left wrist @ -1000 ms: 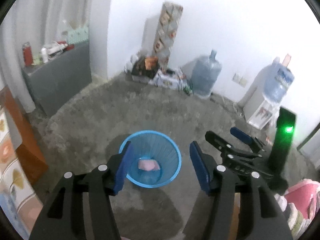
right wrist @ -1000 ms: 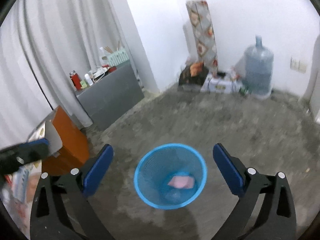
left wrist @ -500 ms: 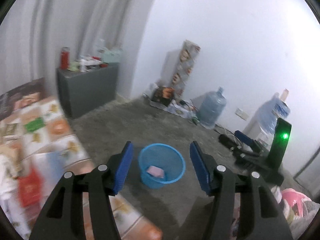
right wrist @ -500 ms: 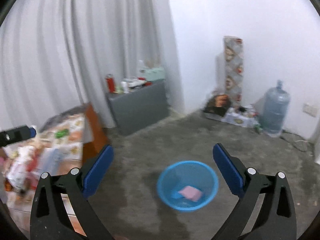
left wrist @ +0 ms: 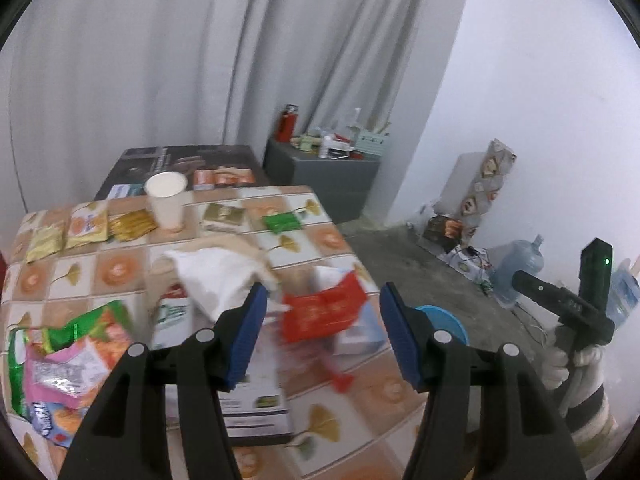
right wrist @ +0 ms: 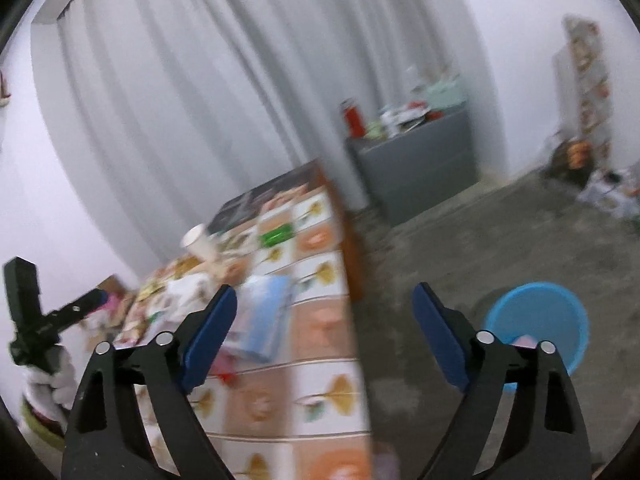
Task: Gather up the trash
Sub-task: 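Grasp the white tissue with the left gripper while the right gripper grasps the red bag, then lift the tissue and red bag off the table toward the wastebasket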
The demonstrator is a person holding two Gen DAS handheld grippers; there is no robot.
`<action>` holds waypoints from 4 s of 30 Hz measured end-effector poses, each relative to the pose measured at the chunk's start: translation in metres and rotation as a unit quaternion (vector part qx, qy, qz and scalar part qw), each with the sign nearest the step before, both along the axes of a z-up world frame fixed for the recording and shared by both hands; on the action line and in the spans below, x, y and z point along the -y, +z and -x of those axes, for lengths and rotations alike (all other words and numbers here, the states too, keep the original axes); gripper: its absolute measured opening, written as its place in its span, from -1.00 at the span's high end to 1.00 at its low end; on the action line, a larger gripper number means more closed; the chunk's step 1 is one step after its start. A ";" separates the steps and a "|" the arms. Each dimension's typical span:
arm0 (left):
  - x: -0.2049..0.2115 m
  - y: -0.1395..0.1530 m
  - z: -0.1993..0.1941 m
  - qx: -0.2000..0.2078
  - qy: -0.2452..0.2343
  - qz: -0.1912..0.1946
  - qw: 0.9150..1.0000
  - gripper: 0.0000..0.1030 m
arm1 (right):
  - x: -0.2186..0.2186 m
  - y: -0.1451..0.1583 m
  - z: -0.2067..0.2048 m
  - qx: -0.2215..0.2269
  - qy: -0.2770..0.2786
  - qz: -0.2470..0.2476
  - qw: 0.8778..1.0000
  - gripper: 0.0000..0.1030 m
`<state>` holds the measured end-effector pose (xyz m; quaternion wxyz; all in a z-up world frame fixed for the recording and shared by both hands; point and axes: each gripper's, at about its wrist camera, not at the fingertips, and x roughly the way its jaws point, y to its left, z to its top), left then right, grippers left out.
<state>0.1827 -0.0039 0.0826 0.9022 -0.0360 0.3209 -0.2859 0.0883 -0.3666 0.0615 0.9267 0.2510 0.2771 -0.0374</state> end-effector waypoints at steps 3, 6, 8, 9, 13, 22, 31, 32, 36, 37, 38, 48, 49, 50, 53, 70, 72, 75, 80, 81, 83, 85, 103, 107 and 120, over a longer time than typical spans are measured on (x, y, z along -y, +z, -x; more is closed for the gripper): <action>-0.010 -0.006 -0.010 -0.009 0.017 -0.019 1.000 -0.11 | -0.022 -0.005 -0.035 -0.017 0.039 -0.023 0.999 -0.47; -0.013 -0.020 -0.030 -0.028 0.037 -0.044 0.998 -0.07 | -0.044 -0.010 -0.062 -0.029 0.068 -0.026 0.997 -0.41; -0.016 -0.028 -0.049 -0.048 0.041 -0.046 0.997 -0.03 | -0.057 -0.014 -0.078 -0.038 0.084 -0.027 0.995 -0.36; -0.017 -0.032 -0.059 -0.057 0.042 -0.051 0.996 -0.01 | -0.062 -0.017 -0.088 -0.044 0.092 -0.028 0.994 -0.35; -0.013 -0.047 -0.099 -0.087 0.039 -0.076 0.993 0.00 | -0.072 -0.029 -0.114 -0.065 0.105 -0.030 0.992 -0.24; -0.002 -0.081 -0.163 -0.137 0.060 -0.151 0.977 0.11 | -0.078 -0.050 -0.153 -0.101 0.115 -0.044 0.987 0.01; 0.002 -0.091 -0.166 -0.120 0.045 -0.193 0.973 0.87 | -0.085 -0.062 -0.167 -0.122 0.136 -0.056 0.981 0.68; 0.002 -0.091 -0.165 -0.119 0.044 -0.194 0.973 0.92 | -0.086 -0.062 -0.167 -0.123 0.138 -0.056 0.981 0.72; 0.003 -0.089 -0.161 -0.100 0.039 -0.199 0.974 0.99 | -0.089 -0.059 -0.168 -0.120 0.140 -0.053 0.981 0.78; 0.004 -0.088 -0.160 -0.095 0.038 -0.199 0.975 0.99 | -0.089 -0.058 -0.167 -0.119 0.140 -0.053 0.982 0.80; 0.005 -0.086 -0.159 -0.091 0.036 -0.198 0.975 0.99 | -0.088 -0.056 -0.167 -0.117 0.140 -0.055 0.982 0.83; -0.001 -0.041 -0.137 -0.031 0.034 -0.137 0.990 1.00 | -0.086 -0.034 -0.159 -0.088 0.142 -0.059 0.984 0.91; -0.001 -0.036 -0.134 -0.023 0.032 -0.131 0.991 1.00 | -0.086 -0.032 -0.158 -0.084 0.144 -0.061 0.984 0.92; -0.002 -0.030 -0.131 -0.014 0.030 -0.126 0.992 1.00 | -0.086 -0.028 -0.158 -0.078 0.145 -0.065 0.984 0.93; -0.004 -0.016 -0.123 0.005 0.026 -0.109 0.994 1.00 | -0.087 -0.021 -0.155 -0.065 0.149 -0.071 0.984 0.94; -0.025 0.057 -0.070 0.092 0.022 -0.041 0.995 1.00 | -0.095 0.024 -0.137 -0.006 0.154 -0.076 0.985 0.95; -0.027 0.067 -0.060 0.109 0.023 -0.035 0.993 1.00 | -0.096 0.030 -0.132 0.001 0.154 -0.075 0.985 0.95; -0.030 0.080 -0.051 0.130 0.026 -0.028 0.991 1.00 | -0.097 0.036 -0.126 0.007 0.154 -0.072 0.985 0.95; -0.032 0.100 -0.036 0.160 0.029 -0.019 0.987 1.00 | -0.096 0.045 -0.115 0.019 0.151 -0.073 0.986 0.95; -0.032 0.105 -0.031 0.168 0.027 -0.018 0.985 1.00 | -0.096 0.047 -0.114 0.022 0.150 -0.073 0.986 0.95; -0.033 0.117 -0.020 0.189 0.029 -0.013 0.981 1.00 | -0.096 0.052 -0.110 0.027 0.149 -0.073 0.986 0.95; -0.035 0.127 -0.011 0.216 0.034 -0.013 0.976 1.00 | -0.097 0.055 -0.106 0.032 0.148 -0.071 0.986 0.95; -0.007 0.109 -0.027 0.102 0.004 -0.029 0.994 1.00 | -0.087 0.052 -0.084 0.040 0.128 -0.085 0.987 0.95; -0.013 0.076 -0.056 0.015 0.017 0.001 1.000 1.00 | -0.084 0.050 -0.078 0.035 0.126 -0.082 0.988 0.95; -0.007 0.150 -0.015 0.145 -0.016 0.072 0.987 1.00 | -0.063 0.050 -0.058 0.046 0.103 -0.092 0.989 0.95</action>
